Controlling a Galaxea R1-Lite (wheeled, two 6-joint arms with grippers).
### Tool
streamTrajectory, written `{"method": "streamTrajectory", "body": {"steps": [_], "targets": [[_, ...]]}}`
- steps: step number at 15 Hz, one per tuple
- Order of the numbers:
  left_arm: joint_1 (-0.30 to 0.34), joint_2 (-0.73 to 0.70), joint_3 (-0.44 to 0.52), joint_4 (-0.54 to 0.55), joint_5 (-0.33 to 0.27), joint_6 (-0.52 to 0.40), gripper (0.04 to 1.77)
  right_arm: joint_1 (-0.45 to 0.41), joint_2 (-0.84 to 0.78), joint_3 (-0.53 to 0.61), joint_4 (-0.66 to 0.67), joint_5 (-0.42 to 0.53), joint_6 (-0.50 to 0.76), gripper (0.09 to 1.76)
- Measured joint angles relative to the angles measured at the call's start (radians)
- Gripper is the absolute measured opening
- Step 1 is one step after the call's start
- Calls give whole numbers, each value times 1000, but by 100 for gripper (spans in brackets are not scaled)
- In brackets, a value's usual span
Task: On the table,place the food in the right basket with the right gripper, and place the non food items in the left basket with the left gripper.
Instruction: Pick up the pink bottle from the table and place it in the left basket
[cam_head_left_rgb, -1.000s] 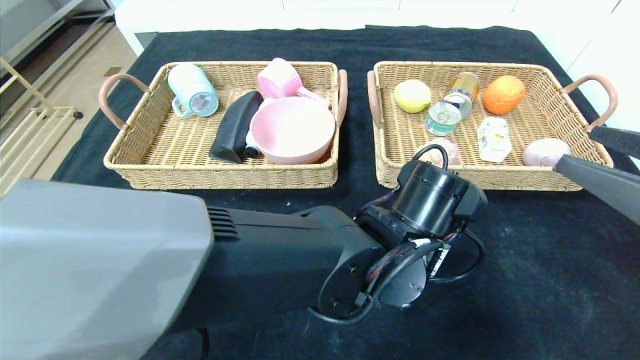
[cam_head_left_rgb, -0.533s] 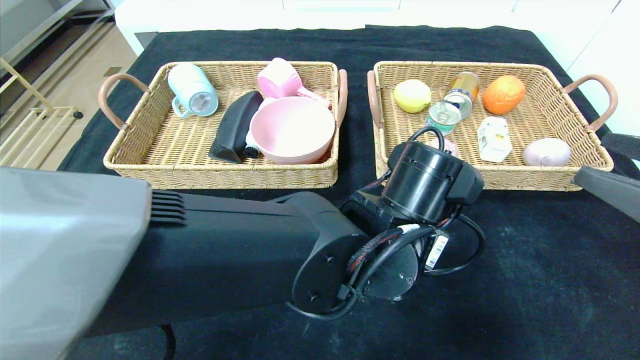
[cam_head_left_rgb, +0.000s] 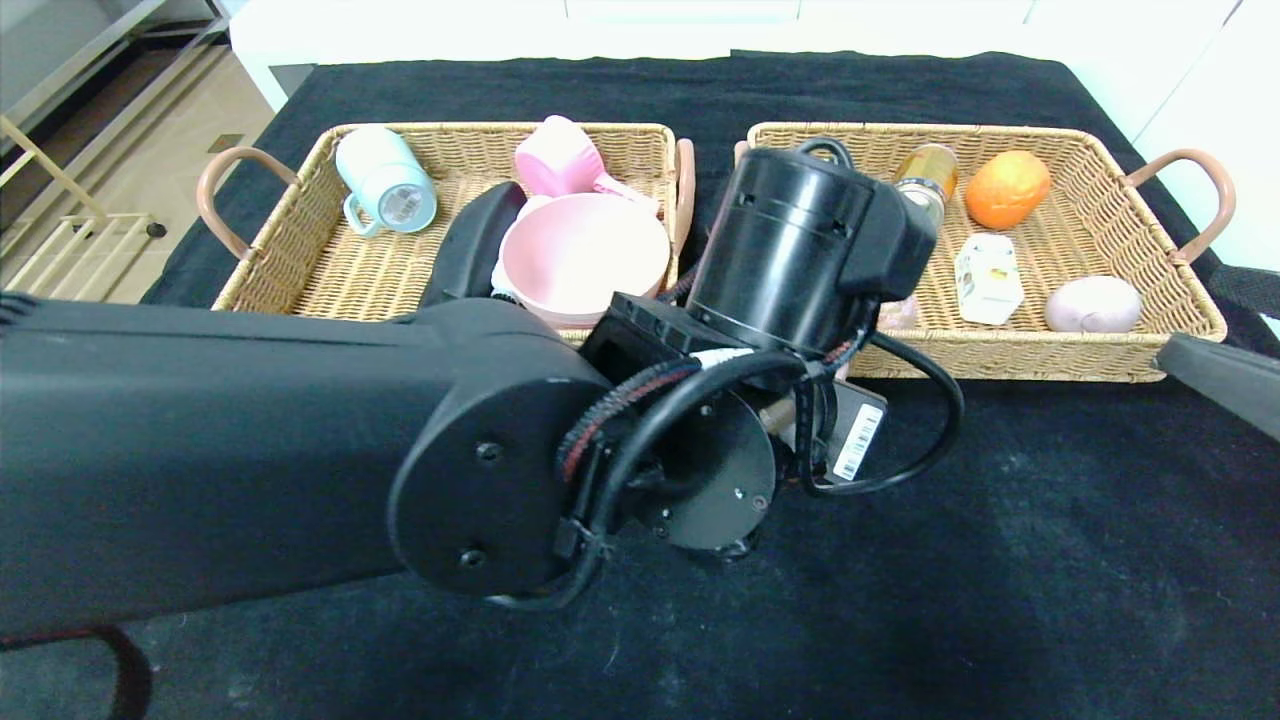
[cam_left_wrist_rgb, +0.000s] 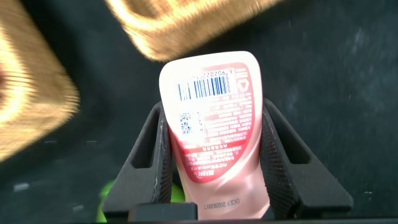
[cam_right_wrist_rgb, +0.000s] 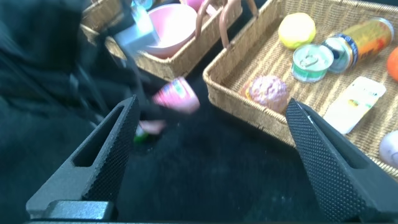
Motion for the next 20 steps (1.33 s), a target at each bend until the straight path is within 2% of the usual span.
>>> {"method": "streamTrajectory", "body": {"steps": [6, 13, 17, 20], "targets": [[76, -101, 1, 28, 0, 15, 86, 11, 23, 4, 10, -2, -11, 171], [235, -150, 7, 17, -3, 22, 86, 28, 27, 12, 12, -5, -19, 171], [329, -144, -25, -9, -35, 23, 86, 30, 31, 13, 12, -5, -20, 171], [394, -111, -99, -14, -93, 21, 86, 31, 36, 14, 12, -5, -21, 171]]}}
